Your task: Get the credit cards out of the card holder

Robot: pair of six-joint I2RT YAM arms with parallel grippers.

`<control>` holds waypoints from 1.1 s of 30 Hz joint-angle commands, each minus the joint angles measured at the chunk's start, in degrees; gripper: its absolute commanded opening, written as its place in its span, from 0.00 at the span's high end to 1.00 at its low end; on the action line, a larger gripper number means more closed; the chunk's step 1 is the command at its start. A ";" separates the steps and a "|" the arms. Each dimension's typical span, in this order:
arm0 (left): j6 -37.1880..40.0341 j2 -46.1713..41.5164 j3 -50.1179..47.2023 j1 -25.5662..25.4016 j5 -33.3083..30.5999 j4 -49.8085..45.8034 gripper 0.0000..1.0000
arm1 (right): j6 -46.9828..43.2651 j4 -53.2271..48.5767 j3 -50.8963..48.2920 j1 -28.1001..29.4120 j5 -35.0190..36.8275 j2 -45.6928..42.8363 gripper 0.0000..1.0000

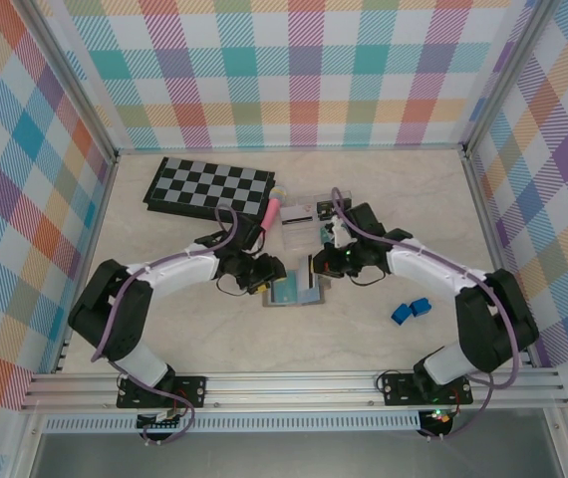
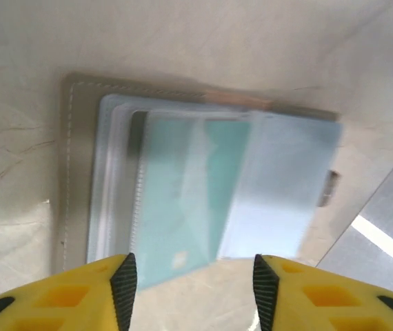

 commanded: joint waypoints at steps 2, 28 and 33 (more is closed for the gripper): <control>-1.67 -4.49 1.88 1.89 3.33 3.58 0.38 | 3.39 8.08 -0.99 -3.21 -9.66 -1.82 1.00; -15.01 0.80 2.66 6.81 23.58 41.53 0.57 | 17.23 28.16 6.92 -11.68 -29.44 7.31 1.00; -14.35 2.17 2.94 7.11 23.15 42.01 0.81 | 17.42 30.92 5.98 -11.91 -29.82 7.76 0.99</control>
